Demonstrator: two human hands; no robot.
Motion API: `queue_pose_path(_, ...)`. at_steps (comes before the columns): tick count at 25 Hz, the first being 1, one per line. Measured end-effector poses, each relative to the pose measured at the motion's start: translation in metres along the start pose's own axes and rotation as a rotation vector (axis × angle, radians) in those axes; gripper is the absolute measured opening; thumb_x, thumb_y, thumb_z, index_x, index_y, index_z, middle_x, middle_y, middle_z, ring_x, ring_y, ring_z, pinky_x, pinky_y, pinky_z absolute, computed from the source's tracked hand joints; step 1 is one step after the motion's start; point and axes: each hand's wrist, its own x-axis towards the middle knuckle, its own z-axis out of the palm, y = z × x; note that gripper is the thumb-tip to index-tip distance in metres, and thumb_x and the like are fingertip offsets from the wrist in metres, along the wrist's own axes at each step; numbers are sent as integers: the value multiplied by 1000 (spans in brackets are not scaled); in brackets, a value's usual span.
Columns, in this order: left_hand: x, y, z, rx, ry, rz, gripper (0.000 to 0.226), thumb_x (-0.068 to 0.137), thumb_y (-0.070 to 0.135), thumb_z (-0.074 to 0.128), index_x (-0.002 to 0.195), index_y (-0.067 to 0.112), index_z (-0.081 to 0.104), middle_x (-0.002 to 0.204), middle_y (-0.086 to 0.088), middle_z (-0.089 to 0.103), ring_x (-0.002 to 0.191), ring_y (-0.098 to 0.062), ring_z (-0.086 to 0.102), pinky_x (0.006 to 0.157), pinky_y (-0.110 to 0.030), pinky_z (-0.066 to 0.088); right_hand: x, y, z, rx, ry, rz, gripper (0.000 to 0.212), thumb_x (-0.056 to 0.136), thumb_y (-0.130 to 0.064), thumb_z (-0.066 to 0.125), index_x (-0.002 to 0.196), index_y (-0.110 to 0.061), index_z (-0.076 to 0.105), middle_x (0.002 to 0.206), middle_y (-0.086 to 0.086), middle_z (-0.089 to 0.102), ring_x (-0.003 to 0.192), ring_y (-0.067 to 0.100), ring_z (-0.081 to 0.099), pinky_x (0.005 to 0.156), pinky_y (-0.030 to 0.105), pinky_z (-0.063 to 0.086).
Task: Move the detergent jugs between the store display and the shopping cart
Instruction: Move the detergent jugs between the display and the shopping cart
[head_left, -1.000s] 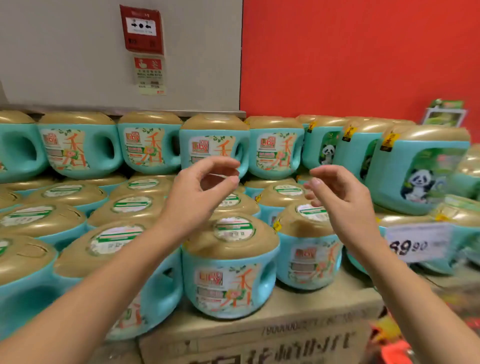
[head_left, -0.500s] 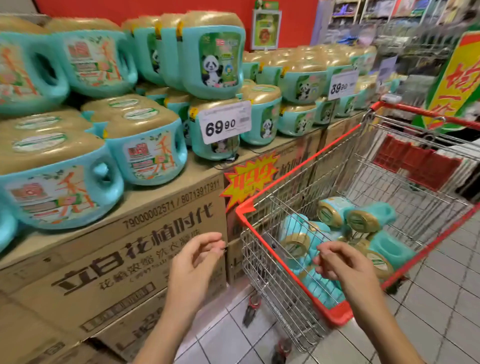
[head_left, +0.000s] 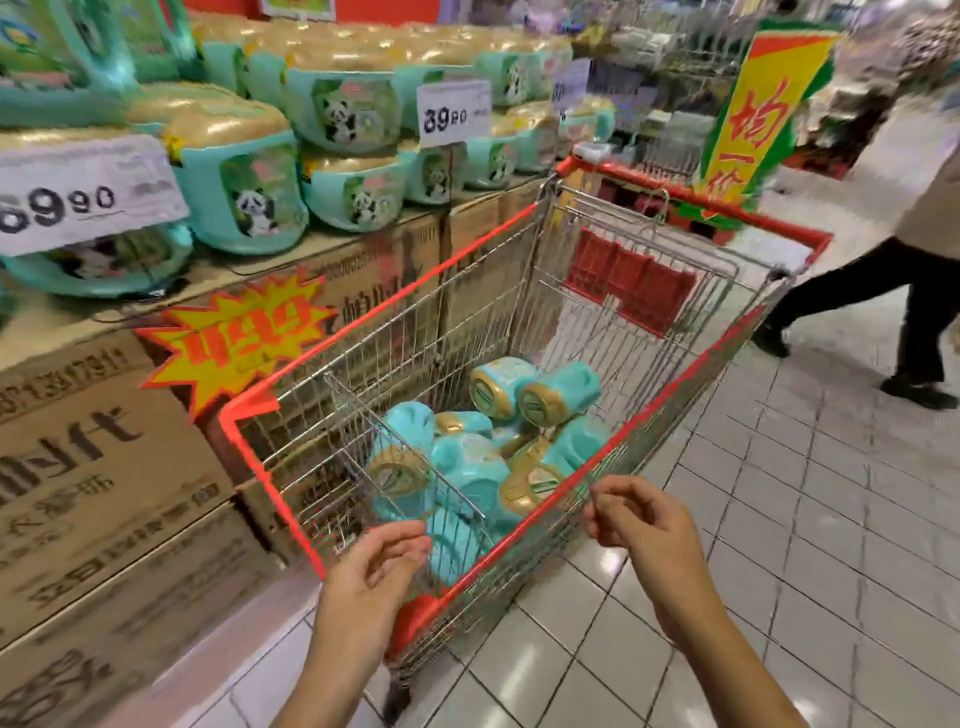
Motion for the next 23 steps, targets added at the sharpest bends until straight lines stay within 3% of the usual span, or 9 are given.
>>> queue_pose_path(4,57,5,41,-9,22,-5,28,87,-14,56,90,11,68,88,-9,71,80,-14,64,66,-6,49,76,1,-23,40,39,-2,16,91,8,51,89,-2,63,64,6,65,51,11,60,47,17,47)
queue_pose_path(8,139,11,80,-15,40,-47,26,89,-10,56,88,13,67,85,-7,70,79,-12,62,70,-18,49,175,3,-29,-28,46,-7,16,91,6,53,88,-6,64,64,4,66,52,9,60,51,17,50)
queue_pose_path(12,229,20,112,20,59,-73,25,90,-5,56,91,16,68,85,-4,71,78,-10,62,65,-15,49,284,1,-32,-78,49,82,14,91,6,51,90,-3,62,69,9,63,53,12,58,48,17,47)
queue_pose_path(16,313,9,138,19,73,-281,18,92,0,57,99,13,67,84,-3,68,75,-11,60,65,-22,46,379,16,-41,-265,53,165,14,90,5,51,98,0,61,76,11,63,61,17,57,52,23,48)
queue_pose_path(20,367,-35,175,-11,112,-474,18,91,3,61,107,12,63,77,-1,60,68,-7,57,60,-17,45,465,56,-53,-623,-128,169,14,88,0,56,100,-3,62,90,18,63,76,24,57,73,42,51)
queue_pose_path(23,388,-77,210,-23,166,-613,14,97,6,53,94,20,57,80,2,57,66,-5,55,58,-17,40,519,92,-50,-907,-425,78,20,86,-4,62,106,-3,64,83,9,60,76,21,54,69,31,42)
